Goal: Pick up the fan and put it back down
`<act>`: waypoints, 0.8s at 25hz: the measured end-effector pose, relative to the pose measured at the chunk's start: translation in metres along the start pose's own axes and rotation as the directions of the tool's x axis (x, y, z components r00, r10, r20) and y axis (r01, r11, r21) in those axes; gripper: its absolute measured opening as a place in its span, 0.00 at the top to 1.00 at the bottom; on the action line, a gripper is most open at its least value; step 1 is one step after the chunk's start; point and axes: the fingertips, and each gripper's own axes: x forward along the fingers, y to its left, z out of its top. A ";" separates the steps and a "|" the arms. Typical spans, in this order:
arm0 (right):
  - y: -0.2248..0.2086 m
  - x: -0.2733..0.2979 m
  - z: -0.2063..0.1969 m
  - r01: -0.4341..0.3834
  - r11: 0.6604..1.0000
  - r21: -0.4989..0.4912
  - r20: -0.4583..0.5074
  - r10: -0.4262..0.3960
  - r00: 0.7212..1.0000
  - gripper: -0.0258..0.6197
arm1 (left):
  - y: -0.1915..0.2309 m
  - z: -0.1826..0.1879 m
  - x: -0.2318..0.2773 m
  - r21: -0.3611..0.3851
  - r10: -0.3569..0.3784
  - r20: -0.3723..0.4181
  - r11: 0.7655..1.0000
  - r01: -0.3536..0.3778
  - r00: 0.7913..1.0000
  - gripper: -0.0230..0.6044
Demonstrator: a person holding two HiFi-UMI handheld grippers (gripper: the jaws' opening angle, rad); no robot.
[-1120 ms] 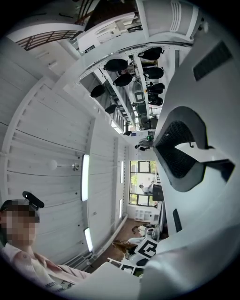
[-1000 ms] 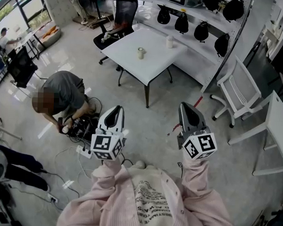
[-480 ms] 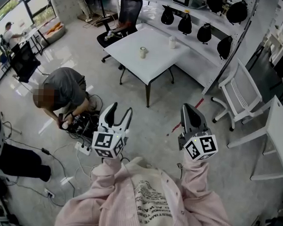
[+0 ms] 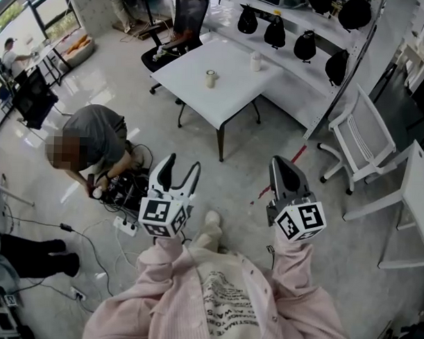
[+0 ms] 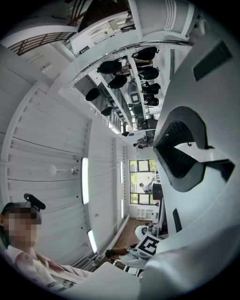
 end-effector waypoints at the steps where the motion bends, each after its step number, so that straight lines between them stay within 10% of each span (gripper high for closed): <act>1: -0.006 0.006 -0.003 0.001 1.000 0.002 -0.007 -0.001 1.000 0.96 | 0.002 -0.002 0.008 -0.003 0.001 -0.003 1.000 -0.001 1.000 0.55; 20: -0.129 0.238 -0.064 0.044 0.998 0.045 -0.123 -0.039 0.992 0.96 | 0.126 -0.019 0.260 -0.076 -0.019 -0.099 0.997 0.011 0.995 0.54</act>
